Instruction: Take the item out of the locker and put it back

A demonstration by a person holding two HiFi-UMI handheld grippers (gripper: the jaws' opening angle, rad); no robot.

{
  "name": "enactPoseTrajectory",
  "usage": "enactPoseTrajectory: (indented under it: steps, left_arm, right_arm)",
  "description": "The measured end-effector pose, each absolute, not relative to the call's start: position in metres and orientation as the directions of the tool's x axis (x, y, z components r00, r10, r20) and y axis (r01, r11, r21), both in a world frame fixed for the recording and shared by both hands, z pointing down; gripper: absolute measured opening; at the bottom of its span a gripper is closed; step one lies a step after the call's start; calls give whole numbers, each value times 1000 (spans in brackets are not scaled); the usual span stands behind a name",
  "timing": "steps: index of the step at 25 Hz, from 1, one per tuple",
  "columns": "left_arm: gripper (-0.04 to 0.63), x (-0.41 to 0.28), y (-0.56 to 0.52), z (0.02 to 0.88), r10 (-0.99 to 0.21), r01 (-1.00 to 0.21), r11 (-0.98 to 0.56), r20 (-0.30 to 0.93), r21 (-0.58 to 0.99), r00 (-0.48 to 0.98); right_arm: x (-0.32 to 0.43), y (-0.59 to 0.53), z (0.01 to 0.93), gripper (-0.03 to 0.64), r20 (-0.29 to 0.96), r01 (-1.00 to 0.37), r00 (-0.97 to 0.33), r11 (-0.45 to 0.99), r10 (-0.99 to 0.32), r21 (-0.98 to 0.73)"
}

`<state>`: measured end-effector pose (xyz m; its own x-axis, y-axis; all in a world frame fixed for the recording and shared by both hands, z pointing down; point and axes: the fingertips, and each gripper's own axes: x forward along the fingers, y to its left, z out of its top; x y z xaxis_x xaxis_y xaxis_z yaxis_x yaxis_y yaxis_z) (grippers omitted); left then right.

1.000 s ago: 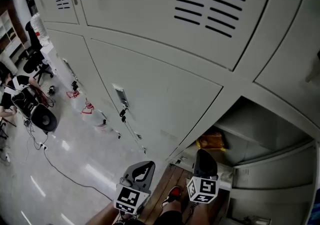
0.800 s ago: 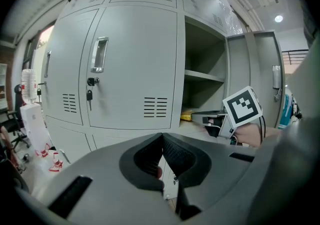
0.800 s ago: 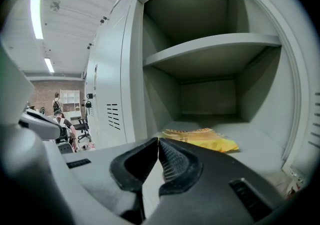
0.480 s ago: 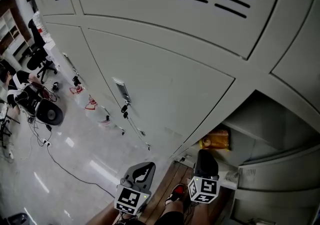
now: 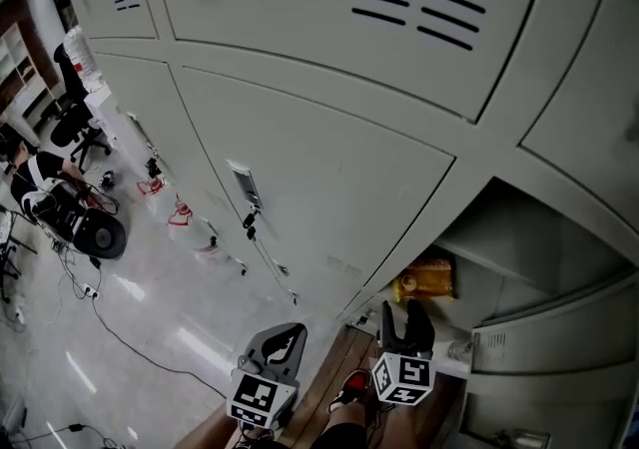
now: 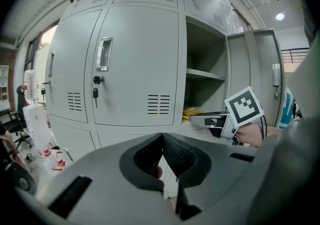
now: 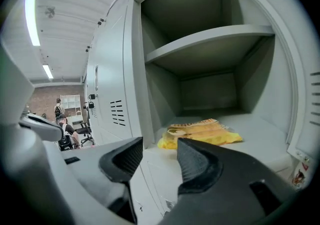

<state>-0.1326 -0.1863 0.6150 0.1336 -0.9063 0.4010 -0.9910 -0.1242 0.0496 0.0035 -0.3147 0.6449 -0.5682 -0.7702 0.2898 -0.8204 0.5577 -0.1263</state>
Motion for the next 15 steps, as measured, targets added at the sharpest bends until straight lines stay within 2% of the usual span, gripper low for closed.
enactPoseTrajectory:
  steps: [15]
  left_arm:
    - [21, -127, -178, 574, -926, -977, -212, 316, 12, 205]
  right_arm:
    - [24, -282, 589, 207, 231, -854, -516, 518, -825, -56]
